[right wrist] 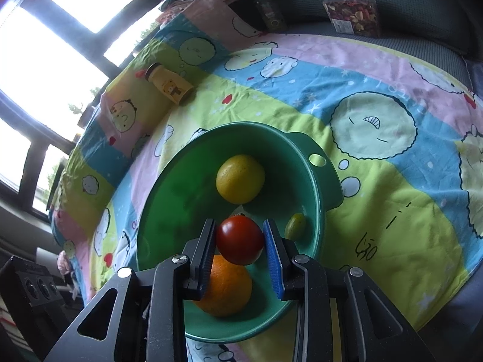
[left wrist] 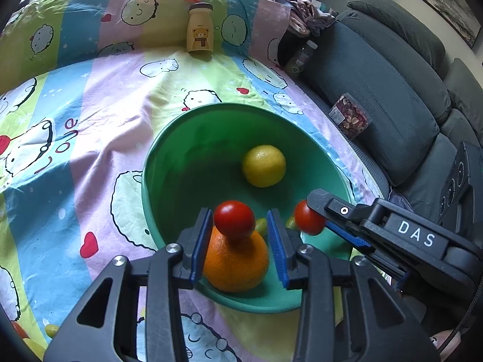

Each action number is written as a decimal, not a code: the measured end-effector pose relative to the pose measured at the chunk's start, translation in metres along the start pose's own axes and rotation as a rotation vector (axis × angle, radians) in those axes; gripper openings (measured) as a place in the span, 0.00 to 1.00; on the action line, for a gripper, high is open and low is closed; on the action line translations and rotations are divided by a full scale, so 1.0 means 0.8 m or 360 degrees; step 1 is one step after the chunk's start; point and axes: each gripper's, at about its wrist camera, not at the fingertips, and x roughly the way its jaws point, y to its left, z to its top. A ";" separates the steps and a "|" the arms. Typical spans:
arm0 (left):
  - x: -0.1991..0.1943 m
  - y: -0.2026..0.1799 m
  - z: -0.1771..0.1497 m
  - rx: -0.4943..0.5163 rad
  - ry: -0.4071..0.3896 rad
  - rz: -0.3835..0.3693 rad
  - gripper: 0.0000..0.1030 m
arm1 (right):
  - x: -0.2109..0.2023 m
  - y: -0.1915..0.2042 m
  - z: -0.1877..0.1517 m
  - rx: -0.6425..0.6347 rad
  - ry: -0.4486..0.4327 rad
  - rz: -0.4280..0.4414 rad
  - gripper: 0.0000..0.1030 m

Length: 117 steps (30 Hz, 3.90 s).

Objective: Organize fruits
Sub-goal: 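Lower the tomatoes into the basin and open both tools, then move the right tool over the large yellow-green pear, then close the right tool on the pear and lift it, then carry the pear in the right tool over the green basin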

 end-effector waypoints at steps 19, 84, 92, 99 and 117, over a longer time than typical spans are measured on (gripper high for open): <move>-0.070 0.019 -0.012 -0.0012 -0.0154 0.0119 0.64 | -0.014 0.024 -0.007 -0.0077 -0.0011 0.0111 0.49; -0.184 0.202 -0.201 -0.0596 -0.0111 0.0427 0.51 | 0.095 0.232 -0.287 -0.1138 0.1016 0.0512 0.58; -0.202 0.178 -0.179 -0.0471 -0.0221 0.0473 0.51 | 0.066 0.237 -0.269 -0.1130 0.0871 0.0592 0.57; -0.230 0.143 -0.126 -0.0313 -0.0381 0.0473 0.51 | 0.020 0.258 -0.218 -0.1081 0.0658 0.0682 0.58; -0.219 0.097 -0.053 -0.0089 -0.0559 0.0369 0.51 | -0.017 0.263 -0.130 -0.1011 0.0280 0.0734 0.58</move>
